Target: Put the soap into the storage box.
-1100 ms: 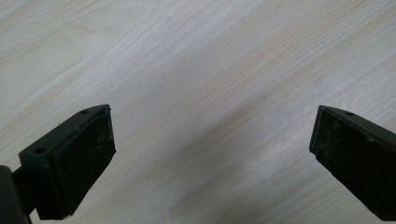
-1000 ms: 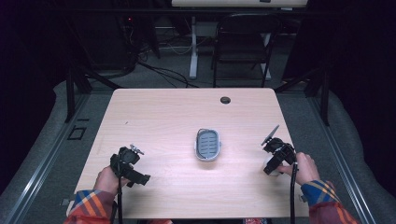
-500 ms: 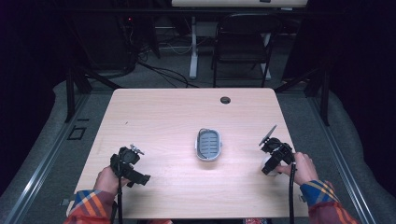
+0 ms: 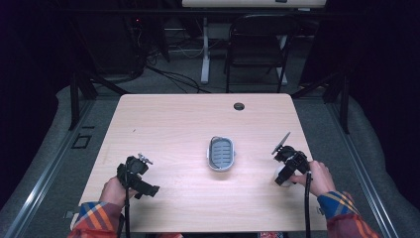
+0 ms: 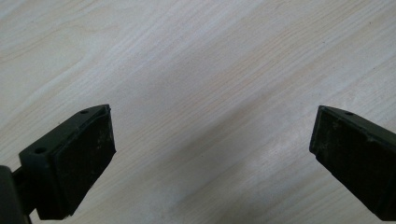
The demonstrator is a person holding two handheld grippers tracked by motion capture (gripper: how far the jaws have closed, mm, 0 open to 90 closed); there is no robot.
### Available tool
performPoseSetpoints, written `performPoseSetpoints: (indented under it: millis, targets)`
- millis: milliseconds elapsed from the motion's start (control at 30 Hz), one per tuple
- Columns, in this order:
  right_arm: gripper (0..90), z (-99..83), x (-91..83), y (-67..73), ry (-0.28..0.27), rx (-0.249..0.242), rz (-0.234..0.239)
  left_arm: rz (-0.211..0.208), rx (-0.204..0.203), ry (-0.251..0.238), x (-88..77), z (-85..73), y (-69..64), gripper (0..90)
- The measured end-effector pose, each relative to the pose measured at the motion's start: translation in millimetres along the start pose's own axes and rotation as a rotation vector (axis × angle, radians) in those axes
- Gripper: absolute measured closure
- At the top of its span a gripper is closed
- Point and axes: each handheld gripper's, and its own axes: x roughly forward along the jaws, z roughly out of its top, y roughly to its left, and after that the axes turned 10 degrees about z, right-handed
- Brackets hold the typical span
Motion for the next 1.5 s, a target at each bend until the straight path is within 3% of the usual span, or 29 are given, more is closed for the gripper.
performPoseSetpoints:
  millis: [133, 167, 233, 433, 500, 533, 600, 767, 800, 867, 967, 1100, 1167, 1200, 1433, 1500]
  targets:
    - [23.2, 1.9, -0.1, 1.1, 0.004, -0.005, 0.000, -0.001, -0.001, 0.000, 0.1, 0.0, 0.0, 0.0]
    - [23.2, 1.4, 2.4, 2.4, -0.031, 0.011, 0.006, -0.001, -0.001, 0.001, 0.1, 0.0, 0.1, 0.0]
    - [23.2, 5.6, 0.5, 2.0, -0.004, -0.007, 0.000, 0.000, -0.001, -0.001, 0.2, 0.1, -0.1, 0.0]
    - [23.2, 16.7, 2.7, 4.5, -0.025, -0.025, -0.006, 0.002, -0.001, 0.002, 0.3, -0.1, 0.3, 0.0]
    - [23.2, 20.4, 2.0, 6.6, -0.016, -0.029, -0.002, 0.002, -0.002, 0.001, 0.3, -0.1, 0.3, 0.0]
    - [23.2, 23.4, -1.2, 5.1, 0.033, -0.070, -0.019, 0.002, -0.001, 0.001, 0.3, -0.1, 0.3, 0.0]
    - [23.2, 25.5, 0.8, 8.3, -0.005, -0.052, -0.003, 0.002, -0.001, 0.001, 0.2, -0.2, 0.3, 0.0]
    - [23.2, 28.3, -0.5, 9.6, -0.012, -0.060, -0.008, 0.001, -0.002, 0.000, 0.4, -0.2, 0.1, 0.0]
    - [23.2, 30.7, -4.0, 9.4, 0.014, -0.071, -0.013, 0.001, -0.002, -0.001, 0.3, -0.2, 0.1, 0.0]
    - [23.2, 30.9, -3.5, 10.1, -0.017, -0.061, -0.002, 0.002, -0.002, 0.001, 0.2, -0.2, 0.3, 0.0]
    - [23.2, 32.8, -5.7, 10.5, -0.011, -0.068, -0.003, 0.005, -0.006, -0.001, 0.6, -0.4, 0.3, 0.0]
    - [23.2, 36.4, -7.4, 11.7, -0.042, -0.060, 0.006, 0.003, -0.002, 0.001, 0.3, -0.3, 0.1, 0.0]
    - [23.2, 40.0, -9.4, 11.1, -0.049, -0.081, 0.007, 0.003, -0.002, 0.001, 0.4, -0.2, 0.2, 0.0]
    - [23.2, 42.1, -11.6, 12.0, -0.025, -0.077, 0.004, 0.003, -0.002, -0.001, 0.3, -0.2, 0.0, 0.0]
    - [23.2, 48.1, -12.7, 13.7, -0.048, -0.081, 0.009, 0.002, -0.002, -0.005, 0.4, -0.5, -0.5, 0.0]
    - [23.3, 51.6, -15.6, 13.6, -0.021, -0.098, -0.003, 0.002, -0.002, -0.003, 0.2, -0.5, -0.4, 0.0]
